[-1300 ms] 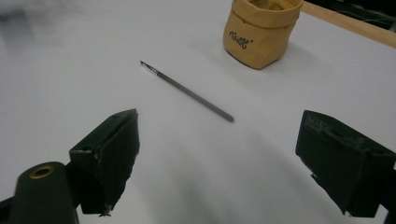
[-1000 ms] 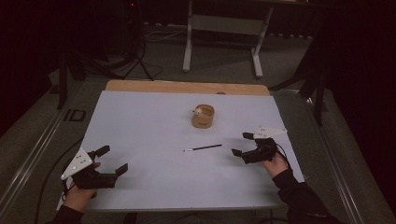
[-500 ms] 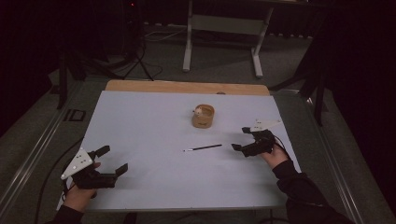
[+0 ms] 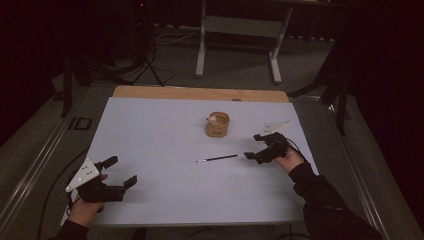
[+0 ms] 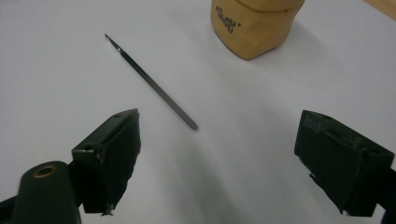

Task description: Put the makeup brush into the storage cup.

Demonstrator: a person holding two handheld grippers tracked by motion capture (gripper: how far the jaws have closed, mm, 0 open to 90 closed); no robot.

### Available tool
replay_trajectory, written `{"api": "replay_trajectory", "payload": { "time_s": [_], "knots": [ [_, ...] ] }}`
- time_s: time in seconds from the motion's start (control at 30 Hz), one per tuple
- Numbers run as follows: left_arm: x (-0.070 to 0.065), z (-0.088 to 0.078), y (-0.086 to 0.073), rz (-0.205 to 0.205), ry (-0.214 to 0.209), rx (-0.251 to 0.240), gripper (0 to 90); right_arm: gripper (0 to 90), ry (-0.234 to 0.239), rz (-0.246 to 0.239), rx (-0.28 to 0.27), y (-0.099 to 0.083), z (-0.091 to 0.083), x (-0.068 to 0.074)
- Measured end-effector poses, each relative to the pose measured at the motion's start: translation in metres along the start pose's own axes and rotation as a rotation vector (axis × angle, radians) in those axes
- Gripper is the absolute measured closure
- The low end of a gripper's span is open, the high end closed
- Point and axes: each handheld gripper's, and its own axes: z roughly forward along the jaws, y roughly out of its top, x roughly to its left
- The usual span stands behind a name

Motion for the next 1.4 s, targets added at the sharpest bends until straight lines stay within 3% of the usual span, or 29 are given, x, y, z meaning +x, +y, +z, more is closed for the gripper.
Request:
{"api": "replay_trajectory", "payload": {
  "time_s": [0.43,0.57,0.8,1.03,1.4],
  "knots": [
    [0.0,0.0,0.0,-0.007,-0.002,0.0,0.5,14.3,0.098,-0.059,0.133,0.013,0.013,-0.005],
    [0.0,-0.001,-0.001,-0.009,-0.002,-0.002,0.5,14.4,0.105,-0.075,0.194,0.016,0.016,-0.007],
    [0.0,-0.001,-0.001,-0.009,-0.001,-0.001,0.5,14.3,0.129,-0.079,0.251,0.02,0.022,-0.01],
    [0.001,-0.001,-0.001,-0.011,-0.001,0.002,0.5,14.6,0.109,-0.168,0.34,0.033,0.026,-0.012],
    [0.001,-0.001,-0.002,-0.013,-0.005,0.005,0.5,15.3,0.188,-0.224,0.427,0.046,0.035,-0.013]
  ]
}}
